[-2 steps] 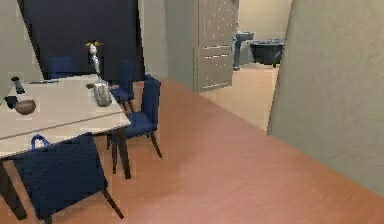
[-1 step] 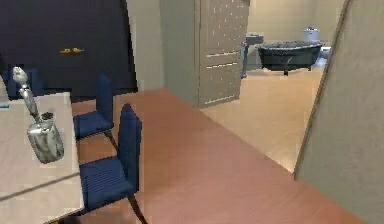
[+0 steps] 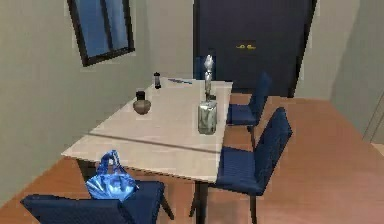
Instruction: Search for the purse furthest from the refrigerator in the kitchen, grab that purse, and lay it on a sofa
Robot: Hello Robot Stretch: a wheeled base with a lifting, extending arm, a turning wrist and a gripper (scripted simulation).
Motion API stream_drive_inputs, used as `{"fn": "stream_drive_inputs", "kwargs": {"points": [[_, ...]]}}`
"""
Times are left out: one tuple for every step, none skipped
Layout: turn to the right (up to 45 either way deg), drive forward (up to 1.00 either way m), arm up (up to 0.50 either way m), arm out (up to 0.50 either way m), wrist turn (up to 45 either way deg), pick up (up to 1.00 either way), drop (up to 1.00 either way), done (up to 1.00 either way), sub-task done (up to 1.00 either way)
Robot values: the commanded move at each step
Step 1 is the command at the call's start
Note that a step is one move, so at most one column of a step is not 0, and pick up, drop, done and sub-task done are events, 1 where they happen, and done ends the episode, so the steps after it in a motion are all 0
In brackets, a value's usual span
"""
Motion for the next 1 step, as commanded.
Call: {"fn": "stream_drive_inputs", "kwargs": {"points": [[-45.0, 0.00, 0.00, 0.00, 0.0, 0.00, 0.00, 0.00, 0.00]]}}
